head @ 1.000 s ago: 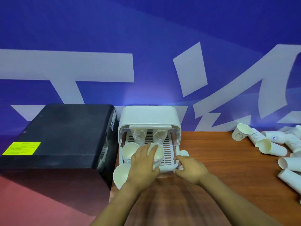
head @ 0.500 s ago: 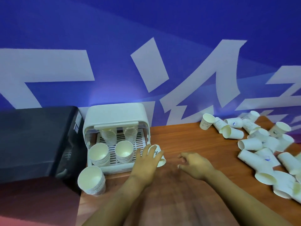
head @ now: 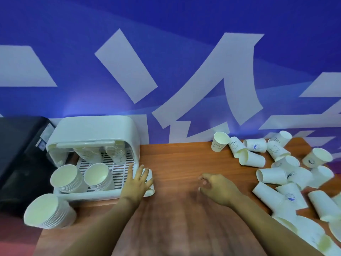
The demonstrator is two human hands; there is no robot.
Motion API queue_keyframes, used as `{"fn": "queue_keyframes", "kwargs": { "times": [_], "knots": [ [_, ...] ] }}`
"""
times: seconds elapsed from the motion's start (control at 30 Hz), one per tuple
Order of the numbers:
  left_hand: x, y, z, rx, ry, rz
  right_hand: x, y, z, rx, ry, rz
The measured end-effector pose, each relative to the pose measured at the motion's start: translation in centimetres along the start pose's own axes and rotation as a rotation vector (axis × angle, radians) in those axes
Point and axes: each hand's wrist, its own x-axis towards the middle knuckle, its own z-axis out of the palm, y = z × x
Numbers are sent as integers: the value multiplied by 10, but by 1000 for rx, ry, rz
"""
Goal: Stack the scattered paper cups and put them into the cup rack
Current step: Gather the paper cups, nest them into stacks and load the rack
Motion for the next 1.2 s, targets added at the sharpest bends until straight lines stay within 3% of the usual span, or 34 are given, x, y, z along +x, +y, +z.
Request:
{"fn": "queue_keyframes", "kwargs": {
  "times": [0.3, 0.7, 1.03, 1.2],
  "knots": [
    [26, 13, -3, 94, -90, -16, 31, 72, -33, -9, -1, 12],
    [56, 26, -2, 181, -123, 42, 62, 108, -51, 36, 15, -5],
    [65, 19, -11, 73, -211, -17, 70, 112, -49, 49, 48, 0],
    [77, 23, -34, -229, -171, -117, 76, 114, -55, 58, 72, 6]
  ]
}}
